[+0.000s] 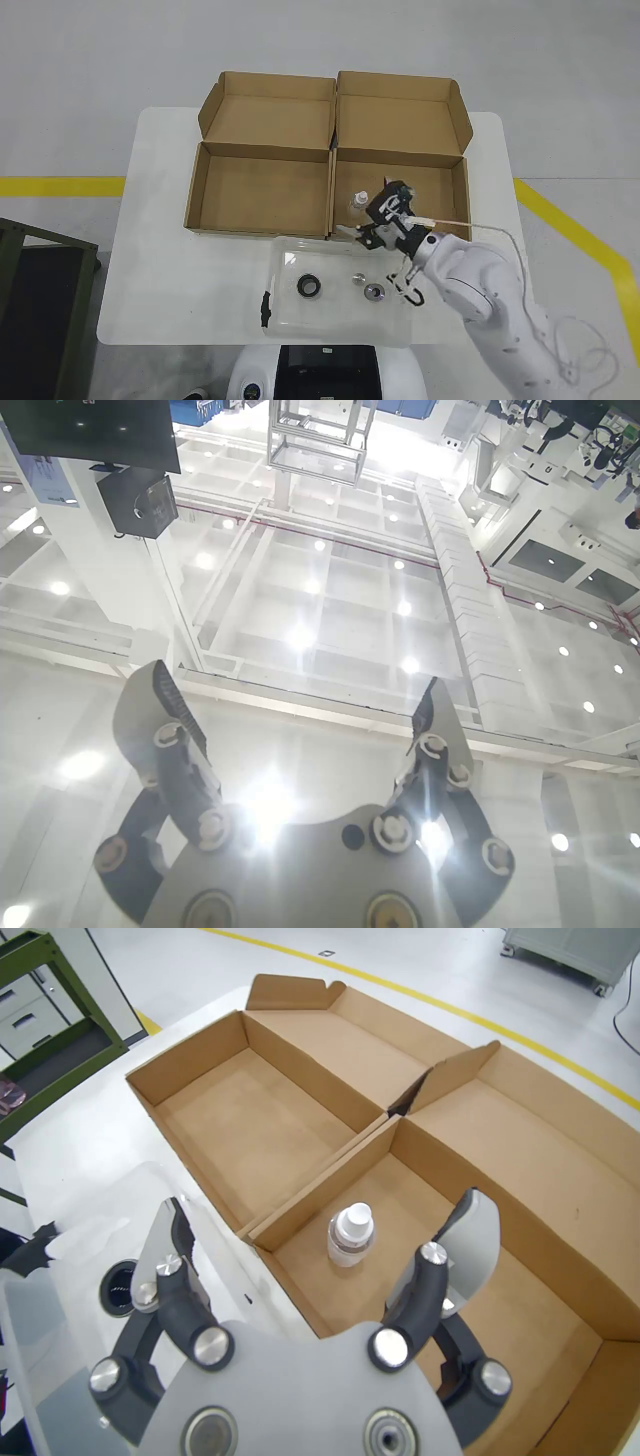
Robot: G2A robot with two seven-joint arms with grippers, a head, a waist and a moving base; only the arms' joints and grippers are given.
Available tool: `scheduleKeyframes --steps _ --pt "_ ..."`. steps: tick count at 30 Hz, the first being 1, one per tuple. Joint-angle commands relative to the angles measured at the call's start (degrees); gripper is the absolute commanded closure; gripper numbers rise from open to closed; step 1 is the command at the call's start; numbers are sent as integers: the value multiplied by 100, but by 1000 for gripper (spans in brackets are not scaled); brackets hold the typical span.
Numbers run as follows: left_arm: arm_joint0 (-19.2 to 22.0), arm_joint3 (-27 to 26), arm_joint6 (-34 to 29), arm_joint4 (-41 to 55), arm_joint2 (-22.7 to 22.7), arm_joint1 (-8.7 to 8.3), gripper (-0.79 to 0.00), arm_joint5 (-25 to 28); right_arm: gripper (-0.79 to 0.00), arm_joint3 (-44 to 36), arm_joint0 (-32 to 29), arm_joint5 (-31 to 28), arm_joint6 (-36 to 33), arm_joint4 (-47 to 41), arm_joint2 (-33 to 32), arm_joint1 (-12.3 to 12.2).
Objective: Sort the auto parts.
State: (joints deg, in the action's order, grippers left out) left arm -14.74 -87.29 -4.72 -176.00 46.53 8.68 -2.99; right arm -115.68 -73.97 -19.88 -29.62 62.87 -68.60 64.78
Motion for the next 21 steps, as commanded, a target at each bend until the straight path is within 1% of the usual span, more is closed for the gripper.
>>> scheduleKeyframes --steps 1,4,6,10,17,21 --pt "0 0 0 0 0 0 -785 0 -785 -327 -231 -197 -44 4 -151 -40" --pt "0 0 0 0 0 0 -785 0 -785 -692 -529 -722 -114 20 -288 -103" --pt "0 0 0 0 0 0 -785 0 -785 -820 -692 -1085 -125 -119 -362 -139" --pt "0 0 0 0 0 0 -785 0 -785 -1057 -845 -1810 -487 -17 -398 -215" --pt "0 0 0 0 0 0 -785 0 -785 -1175 -998 -2480 -1144 54 -320 -313" --pt "0 0 0 0 0 0 -785 0 -785 -1153 -1072 -2621 -1452 -43 -322 -363"
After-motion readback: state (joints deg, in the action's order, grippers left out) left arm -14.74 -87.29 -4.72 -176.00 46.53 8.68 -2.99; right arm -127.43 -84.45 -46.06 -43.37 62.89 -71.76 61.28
